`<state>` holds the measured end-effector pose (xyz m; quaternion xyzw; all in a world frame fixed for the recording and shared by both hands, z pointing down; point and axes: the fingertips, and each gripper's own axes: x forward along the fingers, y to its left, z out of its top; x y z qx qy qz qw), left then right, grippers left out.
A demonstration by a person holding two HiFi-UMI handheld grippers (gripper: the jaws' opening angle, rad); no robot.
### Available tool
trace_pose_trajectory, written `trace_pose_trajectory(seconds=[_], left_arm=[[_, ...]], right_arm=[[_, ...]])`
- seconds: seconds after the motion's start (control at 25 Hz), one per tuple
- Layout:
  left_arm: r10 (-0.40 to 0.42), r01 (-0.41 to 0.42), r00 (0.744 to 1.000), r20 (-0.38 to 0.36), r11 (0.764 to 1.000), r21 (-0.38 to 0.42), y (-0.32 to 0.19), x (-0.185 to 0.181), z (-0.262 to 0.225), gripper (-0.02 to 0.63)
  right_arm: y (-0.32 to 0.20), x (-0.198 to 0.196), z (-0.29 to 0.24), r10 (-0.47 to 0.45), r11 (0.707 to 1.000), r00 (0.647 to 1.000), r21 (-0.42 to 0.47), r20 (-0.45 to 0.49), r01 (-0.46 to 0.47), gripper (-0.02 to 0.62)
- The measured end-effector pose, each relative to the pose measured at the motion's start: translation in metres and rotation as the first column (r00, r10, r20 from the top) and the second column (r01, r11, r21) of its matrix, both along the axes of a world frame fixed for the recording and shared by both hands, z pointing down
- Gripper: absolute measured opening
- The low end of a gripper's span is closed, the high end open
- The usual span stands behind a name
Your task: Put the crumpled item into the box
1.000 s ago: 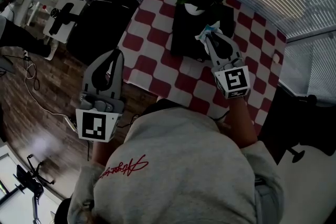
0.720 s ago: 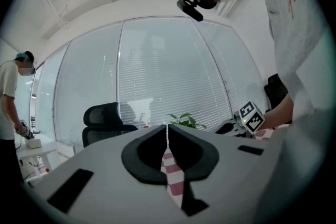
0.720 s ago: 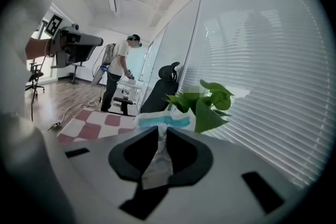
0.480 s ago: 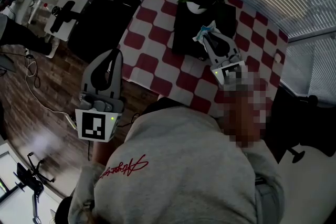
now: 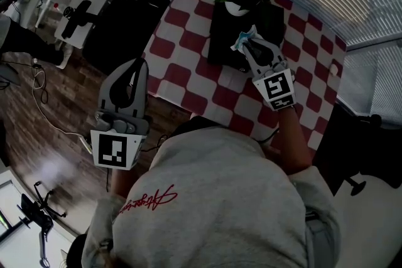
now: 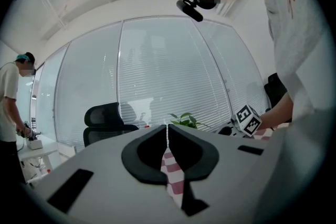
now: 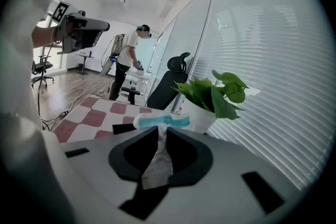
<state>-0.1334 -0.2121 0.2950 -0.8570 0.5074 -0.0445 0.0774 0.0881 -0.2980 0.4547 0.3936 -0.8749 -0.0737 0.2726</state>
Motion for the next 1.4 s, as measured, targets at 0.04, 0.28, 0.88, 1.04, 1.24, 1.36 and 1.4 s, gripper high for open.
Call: trace_pose_trajectory(seconds=[0.04, 0.28, 0.88, 1.04, 1.24, 1.36, 1.4], left_arm=[[-0.001, 0.001, 1.0, 0.002, 1.0, 0.001, 0.0, 0.0, 0.0, 0.023], [0.001, -0.001, 1.0, 0.001, 1.0, 0.006, -0.002, 0.001, -0.002, 0.022], [-0.003, 0.003, 1.0, 0.01, 1.0, -0.001, -0.004, 0.0, 0.0, 0.023], [-0.001, 0.001, 1.0, 0.008, 1.0, -0.003, -0.004, 0.001, 0.002, 0.023], [-0.003, 0.003, 1.0, 0.004, 1.0, -0.002, -0.004, 0.001, 0.001, 0.022], [-0.004, 0.004, 1.0, 0.004, 1.0, -0.004, -0.004, 0.0, 0.002, 0.023], [-0.004, 0.005, 1.0, 0.005, 1.0, -0.006, -0.003, -0.001, 0.003, 0.022]], right_arm=[[0.0, 0.0, 0.002, -0.004, 1.0, 1.0, -0.006, -0.004, 0.004, 0.061], [-0.002, 0.001, 0.011, -0.015, 0.999, 0.999, -0.038, -0.031, 0.013, 0.061], [-0.004, 0.003, 0.035, -0.099, 0.983, 0.992, -0.16, -0.074, 0.086, 0.061], [-0.002, 0.003, 0.04, -0.127, 0.978, 0.987, -0.18, -0.102, 0.108, 0.061], [-0.002, 0.001, 0.044, -0.139, 0.975, 0.984, -0.189, -0.111, 0.116, 0.061], [-0.003, 0.0, 0.047, -0.151, 0.972, 0.981, -0.197, -0.12, 0.125, 0.061], [-0.004, -0.001, 0.048, -0.153, 0.971, 0.981, -0.201, -0.12, 0.127, 0.061]])
